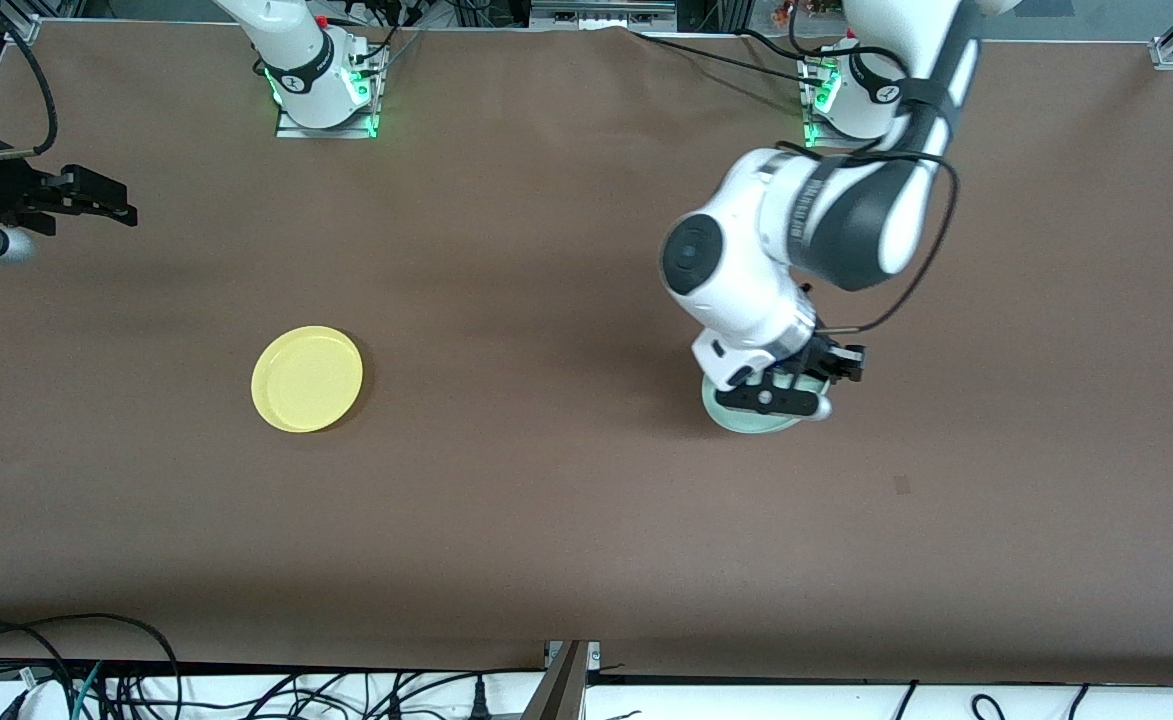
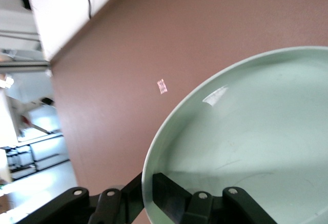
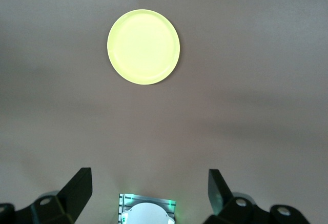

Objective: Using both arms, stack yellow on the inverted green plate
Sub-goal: 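Grip the green plate rim with the left gripper and lift it, then flip the green plate over with the left gripper, lowering it upside down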

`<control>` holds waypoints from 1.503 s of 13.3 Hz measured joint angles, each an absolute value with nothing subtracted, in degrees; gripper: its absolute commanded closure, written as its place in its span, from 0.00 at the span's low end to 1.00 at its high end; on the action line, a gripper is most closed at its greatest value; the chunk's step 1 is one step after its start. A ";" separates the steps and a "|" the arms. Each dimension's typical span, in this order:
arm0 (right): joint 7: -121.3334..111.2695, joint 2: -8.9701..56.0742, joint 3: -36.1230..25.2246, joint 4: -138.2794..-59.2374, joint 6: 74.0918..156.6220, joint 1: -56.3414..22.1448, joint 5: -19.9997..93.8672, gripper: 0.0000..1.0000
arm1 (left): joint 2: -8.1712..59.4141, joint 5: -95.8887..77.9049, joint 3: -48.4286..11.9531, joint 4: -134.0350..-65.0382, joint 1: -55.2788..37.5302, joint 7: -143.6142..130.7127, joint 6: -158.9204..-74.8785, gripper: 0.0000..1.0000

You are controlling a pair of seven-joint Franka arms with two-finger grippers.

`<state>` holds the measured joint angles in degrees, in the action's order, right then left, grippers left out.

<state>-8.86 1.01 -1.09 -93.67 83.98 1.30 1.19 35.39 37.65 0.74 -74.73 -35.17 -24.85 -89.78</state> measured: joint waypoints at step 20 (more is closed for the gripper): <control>-8.85 1.01 -1.01 -93.68 83.91 1.27 1.19 0.00 | 57.63 68.52 10.60 -68.57 -61.05 -46.84 -89.19 1.00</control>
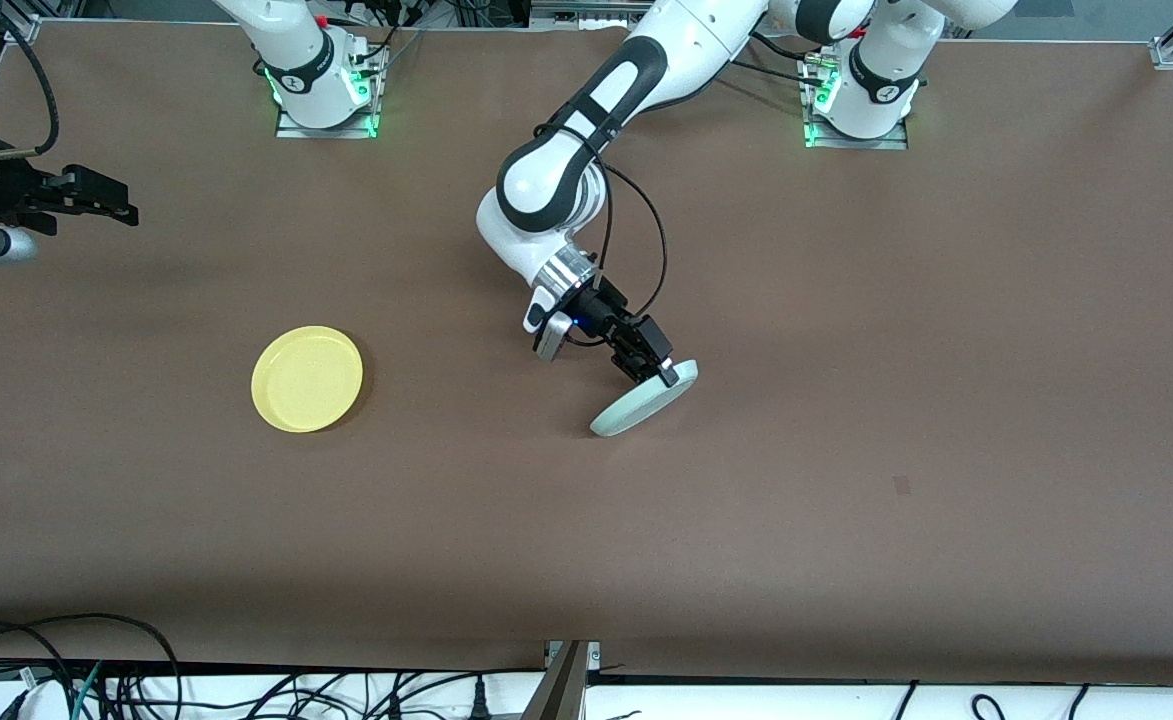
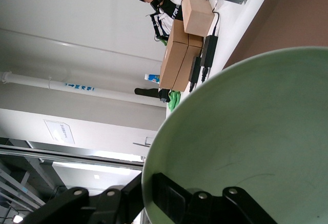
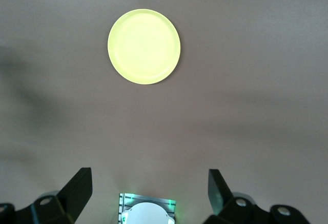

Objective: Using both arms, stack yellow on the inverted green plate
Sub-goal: 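Flip the green plate over with the left gripper, lowering it upside down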

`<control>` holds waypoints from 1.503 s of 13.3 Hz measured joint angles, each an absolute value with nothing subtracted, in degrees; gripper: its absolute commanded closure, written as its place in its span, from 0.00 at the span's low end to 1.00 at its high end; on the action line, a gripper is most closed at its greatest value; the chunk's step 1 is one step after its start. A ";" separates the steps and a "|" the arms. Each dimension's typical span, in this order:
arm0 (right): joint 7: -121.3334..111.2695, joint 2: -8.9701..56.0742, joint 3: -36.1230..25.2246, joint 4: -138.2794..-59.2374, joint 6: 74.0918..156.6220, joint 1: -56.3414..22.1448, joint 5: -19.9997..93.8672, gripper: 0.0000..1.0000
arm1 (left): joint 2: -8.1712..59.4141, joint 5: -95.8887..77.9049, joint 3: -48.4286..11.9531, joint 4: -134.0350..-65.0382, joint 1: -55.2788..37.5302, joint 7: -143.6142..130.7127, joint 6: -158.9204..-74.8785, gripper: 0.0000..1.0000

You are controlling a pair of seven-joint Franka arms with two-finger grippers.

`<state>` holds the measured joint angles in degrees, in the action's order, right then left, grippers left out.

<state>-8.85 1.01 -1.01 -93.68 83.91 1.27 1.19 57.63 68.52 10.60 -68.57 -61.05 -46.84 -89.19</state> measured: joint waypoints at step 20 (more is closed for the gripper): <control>-8.81 1.38 -2.55 -93.75 82.05 1.39 1.21 0.00 | 63.03 66.64 10.58 -68.56 -68.54 -58.65 -88.21 0.00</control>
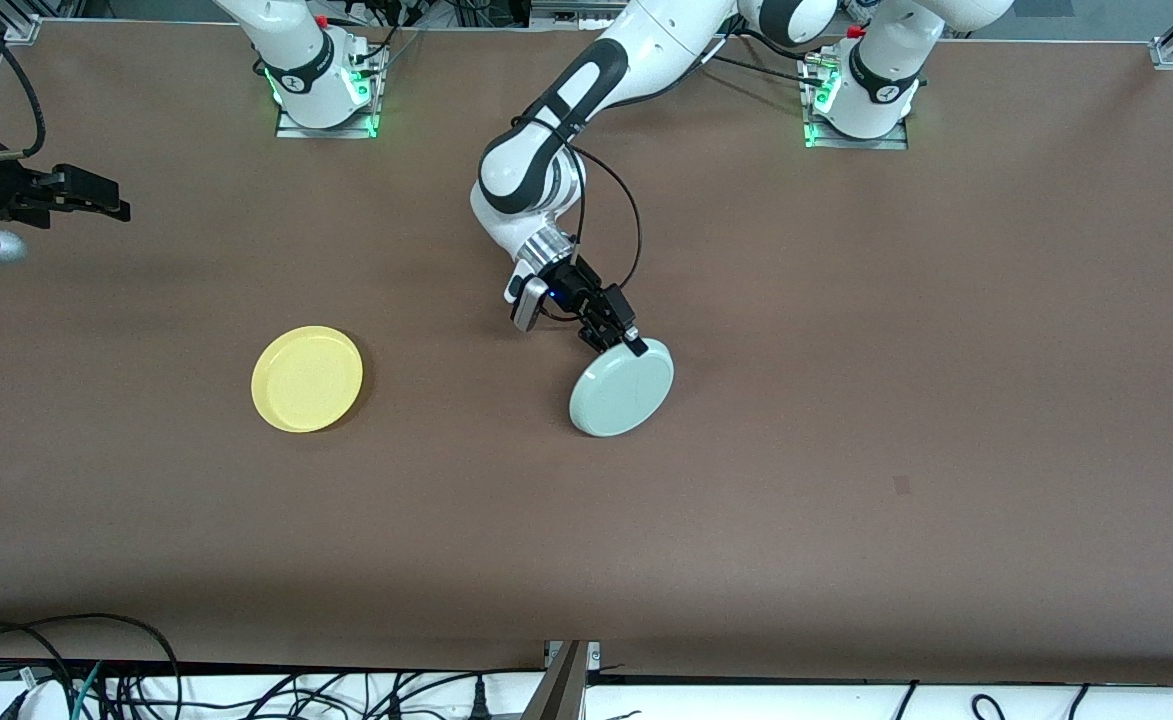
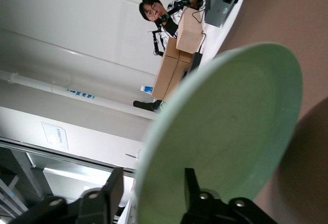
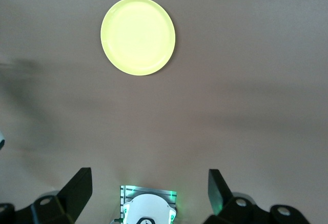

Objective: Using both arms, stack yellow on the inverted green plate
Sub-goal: 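Flip the green plate over with the left gripper, lowering it upside down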

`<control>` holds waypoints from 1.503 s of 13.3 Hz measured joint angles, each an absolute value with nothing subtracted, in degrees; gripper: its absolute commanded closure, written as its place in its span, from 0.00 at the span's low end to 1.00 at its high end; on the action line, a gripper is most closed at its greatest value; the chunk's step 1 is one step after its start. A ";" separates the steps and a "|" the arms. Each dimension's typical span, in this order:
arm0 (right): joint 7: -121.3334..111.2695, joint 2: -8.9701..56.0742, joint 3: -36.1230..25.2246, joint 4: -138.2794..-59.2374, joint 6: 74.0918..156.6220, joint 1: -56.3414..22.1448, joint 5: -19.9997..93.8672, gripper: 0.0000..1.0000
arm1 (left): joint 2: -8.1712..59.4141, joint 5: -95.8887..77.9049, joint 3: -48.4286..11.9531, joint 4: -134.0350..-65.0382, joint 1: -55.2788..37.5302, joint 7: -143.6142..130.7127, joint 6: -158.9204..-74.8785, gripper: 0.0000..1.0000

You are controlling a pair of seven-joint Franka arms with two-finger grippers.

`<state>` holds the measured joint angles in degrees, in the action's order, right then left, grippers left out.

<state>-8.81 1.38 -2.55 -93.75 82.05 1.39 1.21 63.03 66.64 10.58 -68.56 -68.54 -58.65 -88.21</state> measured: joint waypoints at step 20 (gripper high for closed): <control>-8.83 1.49 -2.55 -93.75 81.48 1.38 1.21 0.00 | 62.22 47.22 1.63 -59.68 -70.50 -82.94 -116.30 0.00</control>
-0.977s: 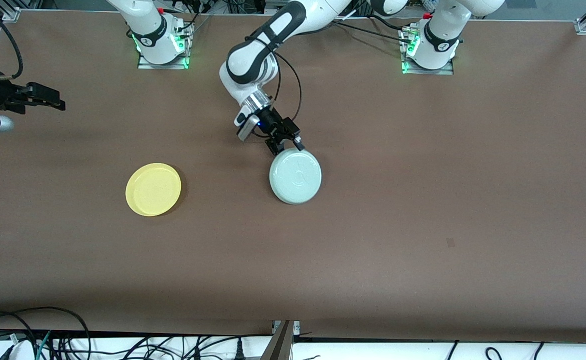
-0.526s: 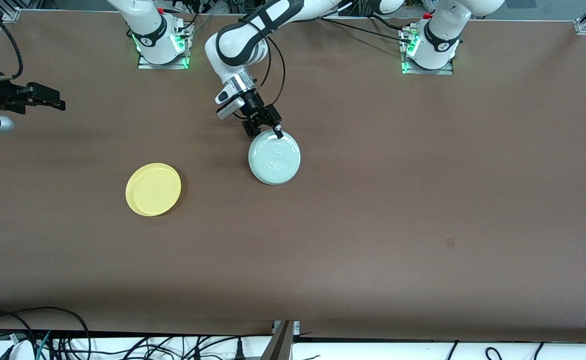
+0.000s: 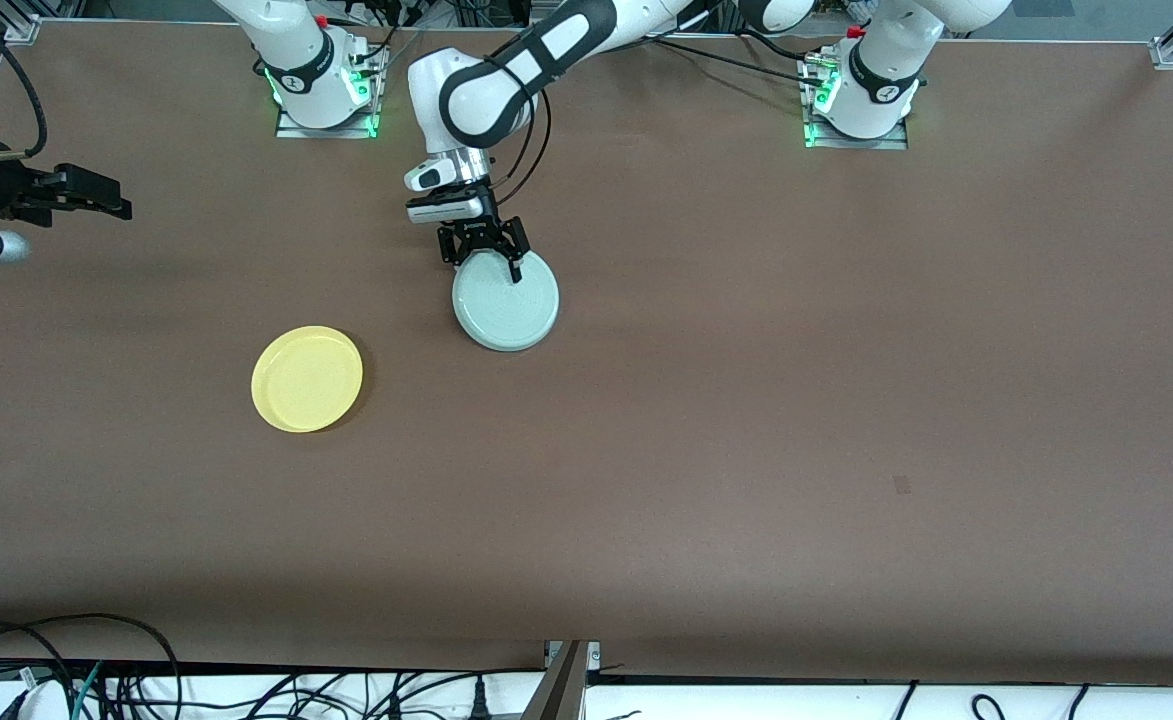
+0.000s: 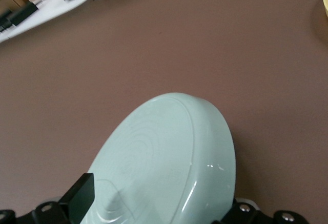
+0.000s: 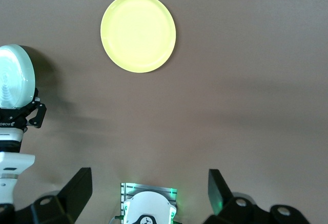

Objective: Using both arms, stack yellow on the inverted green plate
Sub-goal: 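Slide the inverted green plate toward the table middle with the left gripper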

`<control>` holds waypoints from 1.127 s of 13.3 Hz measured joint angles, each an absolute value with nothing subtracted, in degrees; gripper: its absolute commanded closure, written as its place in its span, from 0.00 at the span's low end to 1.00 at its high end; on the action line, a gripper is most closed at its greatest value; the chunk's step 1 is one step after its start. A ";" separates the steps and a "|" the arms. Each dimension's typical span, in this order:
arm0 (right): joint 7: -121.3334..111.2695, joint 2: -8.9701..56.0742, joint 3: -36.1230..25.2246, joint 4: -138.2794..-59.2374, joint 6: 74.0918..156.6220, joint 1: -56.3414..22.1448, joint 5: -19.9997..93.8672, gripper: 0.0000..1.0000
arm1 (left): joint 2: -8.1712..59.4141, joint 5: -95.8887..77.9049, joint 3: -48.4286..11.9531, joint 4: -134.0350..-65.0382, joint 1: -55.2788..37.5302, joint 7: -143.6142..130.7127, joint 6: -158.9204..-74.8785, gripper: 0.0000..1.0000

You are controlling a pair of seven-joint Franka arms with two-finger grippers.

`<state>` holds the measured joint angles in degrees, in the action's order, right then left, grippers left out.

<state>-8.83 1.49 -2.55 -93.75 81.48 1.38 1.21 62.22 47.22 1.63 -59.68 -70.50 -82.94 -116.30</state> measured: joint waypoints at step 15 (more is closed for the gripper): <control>-8.82 1.56 -2.53 -93.75 81.44 1.37 1.22 0.00 | 61.79 36.42 -0.62 -63.33 -48.80 -63.56 -143.36 0.00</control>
<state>-8.82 1.56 -2.53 -93.75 81.44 1.37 1.22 61.79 36.42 -0.62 -63.33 -48.80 -63.56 -143.36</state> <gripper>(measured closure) 0.000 0.000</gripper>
